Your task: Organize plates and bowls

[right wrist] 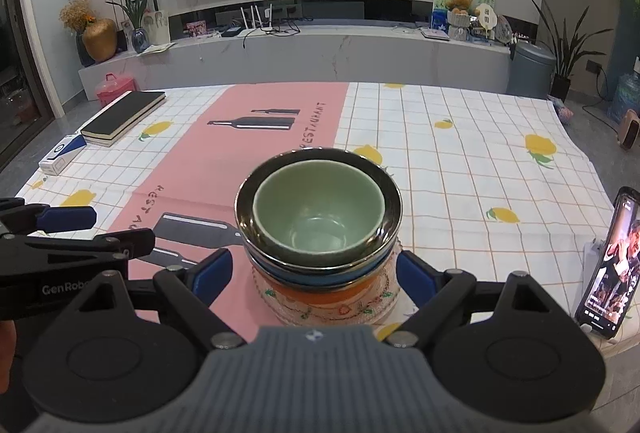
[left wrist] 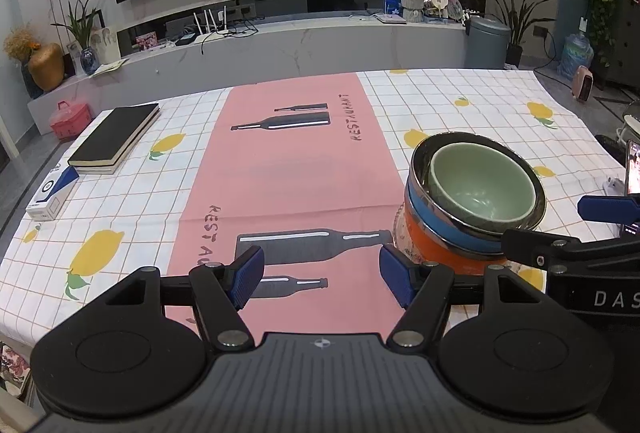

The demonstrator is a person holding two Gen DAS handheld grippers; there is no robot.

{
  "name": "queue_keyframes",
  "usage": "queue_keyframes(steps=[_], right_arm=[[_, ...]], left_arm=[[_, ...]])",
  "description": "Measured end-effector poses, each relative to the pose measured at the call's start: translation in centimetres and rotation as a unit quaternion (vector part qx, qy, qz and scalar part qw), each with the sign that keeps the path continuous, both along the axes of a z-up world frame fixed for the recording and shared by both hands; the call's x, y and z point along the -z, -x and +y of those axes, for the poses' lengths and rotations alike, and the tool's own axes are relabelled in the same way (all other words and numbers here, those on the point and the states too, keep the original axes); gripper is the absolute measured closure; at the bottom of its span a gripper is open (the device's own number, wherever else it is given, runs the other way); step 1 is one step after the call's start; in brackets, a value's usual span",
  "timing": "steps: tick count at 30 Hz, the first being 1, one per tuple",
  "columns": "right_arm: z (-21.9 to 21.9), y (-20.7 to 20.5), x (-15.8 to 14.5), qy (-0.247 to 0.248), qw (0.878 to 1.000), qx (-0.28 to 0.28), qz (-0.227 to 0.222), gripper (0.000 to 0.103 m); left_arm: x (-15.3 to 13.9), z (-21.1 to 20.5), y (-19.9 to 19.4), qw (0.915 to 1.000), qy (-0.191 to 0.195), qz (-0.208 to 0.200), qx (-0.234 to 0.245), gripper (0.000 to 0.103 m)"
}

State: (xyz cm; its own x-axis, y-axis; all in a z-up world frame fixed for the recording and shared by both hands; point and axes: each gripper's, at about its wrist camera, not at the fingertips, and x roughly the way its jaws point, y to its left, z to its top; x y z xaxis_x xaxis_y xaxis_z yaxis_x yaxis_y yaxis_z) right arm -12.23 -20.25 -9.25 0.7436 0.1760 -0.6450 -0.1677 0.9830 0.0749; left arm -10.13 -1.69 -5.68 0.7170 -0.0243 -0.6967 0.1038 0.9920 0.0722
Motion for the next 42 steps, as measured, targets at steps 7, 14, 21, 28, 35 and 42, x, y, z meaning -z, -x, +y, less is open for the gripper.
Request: queue_keyframes(steps=[7,14,21,28,35,42], right_arm=[[-0.14,-0.39,0.06,0.0,1.0,0.004,0.004,0.016],[-0.14,-0.35,0.2,0.0,1.0,0.002,0.005,0.016],[-0.12,-0.38,0.22,0.003,1.0,0.003,0.004,0.016],[-0.05,-0.53,0.28,0.006,1.0,0.002,0.006,0.016],[0.19,-0.59,0.2,0.009,1.0,0.0,0.005,0.016],[0.38,-0.73,0.11,0.012,1.0,-0.002,0.005,0.016]], left_arm=[[0.01,-0.1,-0.26,1.0,0.0,0.001,0.0,0.025],[0.1,0.02,-0.32,1.0,0.001,0.002,-0.001,0.025],[0.15,0.22,-0.29,1.0,0.004,0.0,-0.003,0.025],[0.04,0.24,-0.31,1.0,0.003,0.001,-0.001,0.025],[0.02,0.26,-0.38,1.0,0.006,0.002,-0.001,0.025],[0.04,0.31,-0.43,1.0,0.008,0.003,-0.002,0.025]])
